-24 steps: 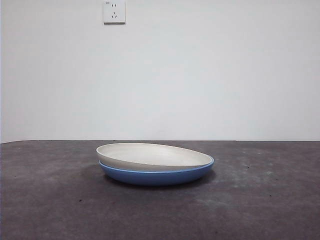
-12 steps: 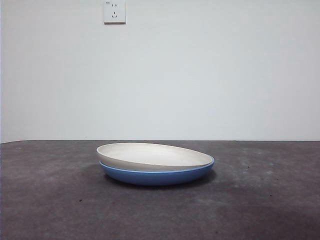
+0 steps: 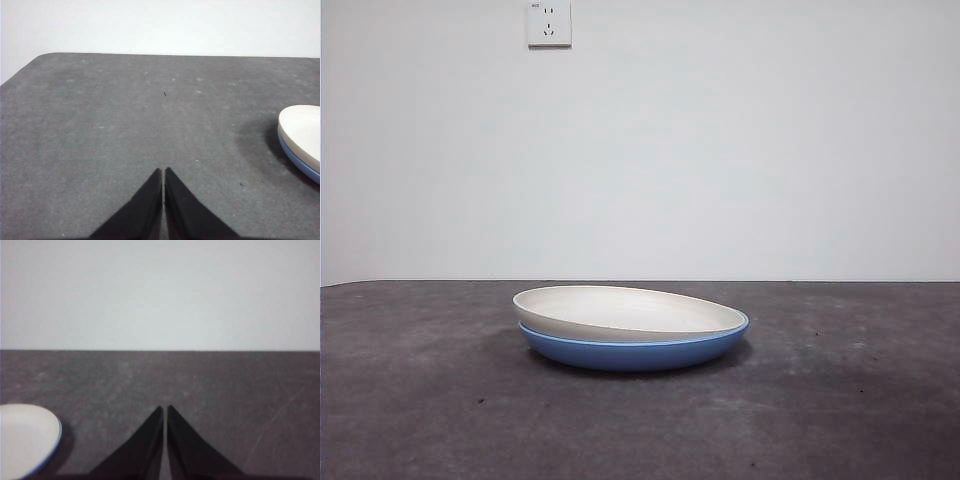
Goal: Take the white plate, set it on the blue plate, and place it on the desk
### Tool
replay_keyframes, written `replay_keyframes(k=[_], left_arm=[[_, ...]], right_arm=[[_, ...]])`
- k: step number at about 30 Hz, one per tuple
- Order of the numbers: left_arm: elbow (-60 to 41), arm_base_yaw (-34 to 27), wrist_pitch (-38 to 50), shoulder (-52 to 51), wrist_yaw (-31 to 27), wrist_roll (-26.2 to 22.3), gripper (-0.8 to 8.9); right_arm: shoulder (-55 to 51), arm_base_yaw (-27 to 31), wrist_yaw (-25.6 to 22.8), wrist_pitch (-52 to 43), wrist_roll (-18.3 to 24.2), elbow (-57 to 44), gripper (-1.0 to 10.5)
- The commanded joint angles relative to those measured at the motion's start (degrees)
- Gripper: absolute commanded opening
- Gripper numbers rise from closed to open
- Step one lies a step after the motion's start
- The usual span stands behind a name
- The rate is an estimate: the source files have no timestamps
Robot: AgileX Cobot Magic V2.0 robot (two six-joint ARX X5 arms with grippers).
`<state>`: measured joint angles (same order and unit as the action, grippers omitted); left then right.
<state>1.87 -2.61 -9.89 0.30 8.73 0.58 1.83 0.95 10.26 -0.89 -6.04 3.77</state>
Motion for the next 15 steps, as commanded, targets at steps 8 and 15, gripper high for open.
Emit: replay_keyframes(k=[8, 15], left_arm=[[-1.2, -0.15, -0.44, -0.13, -0.2, 0.13, 0.09], [-1.2, -0.15, -0.44, -0.13, -0.17, 0.13, 0.09]], right_arm=[[-1.62, -0.09, -1.81, 1.29, -1.03, -3.17, 0.1], [-1.62, -0.07, -1.79, 8.59, -1.03, -3.17, 0.1]])
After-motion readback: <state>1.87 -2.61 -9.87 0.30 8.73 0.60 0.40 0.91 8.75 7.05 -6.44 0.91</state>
